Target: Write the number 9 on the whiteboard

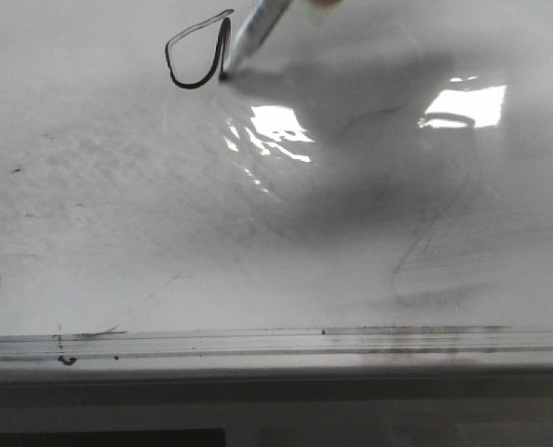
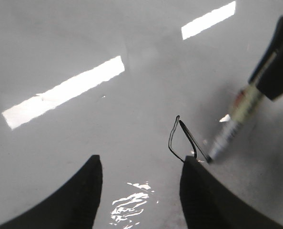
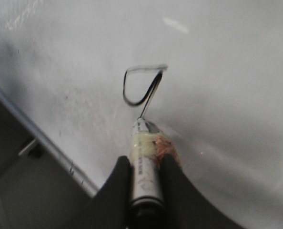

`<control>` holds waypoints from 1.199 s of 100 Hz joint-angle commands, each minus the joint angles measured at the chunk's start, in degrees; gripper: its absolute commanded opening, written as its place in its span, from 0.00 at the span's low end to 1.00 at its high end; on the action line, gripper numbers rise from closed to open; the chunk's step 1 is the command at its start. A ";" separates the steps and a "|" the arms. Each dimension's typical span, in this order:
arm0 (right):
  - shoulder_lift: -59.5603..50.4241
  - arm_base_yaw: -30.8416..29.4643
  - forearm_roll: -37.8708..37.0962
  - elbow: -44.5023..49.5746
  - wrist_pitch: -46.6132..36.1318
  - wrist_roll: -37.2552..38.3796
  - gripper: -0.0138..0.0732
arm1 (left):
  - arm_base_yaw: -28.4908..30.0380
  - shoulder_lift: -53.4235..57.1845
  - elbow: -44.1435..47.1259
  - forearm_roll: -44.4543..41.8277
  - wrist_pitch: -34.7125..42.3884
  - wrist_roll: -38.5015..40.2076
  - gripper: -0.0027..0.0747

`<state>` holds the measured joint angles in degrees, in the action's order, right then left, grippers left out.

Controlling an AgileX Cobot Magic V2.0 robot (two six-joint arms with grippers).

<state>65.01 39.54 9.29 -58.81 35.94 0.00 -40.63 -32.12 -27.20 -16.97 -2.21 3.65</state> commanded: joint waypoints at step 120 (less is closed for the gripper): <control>-0.63 8.04 5.71 -1.45 3.01 2.65 0.10 | -14.66 -30.83 3.14 -0.45 30.46 0.41 0.42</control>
<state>65.18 47.51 13.92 -58.26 42.22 2.80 -54.92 -63.27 -22.10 -18.91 23.65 3.65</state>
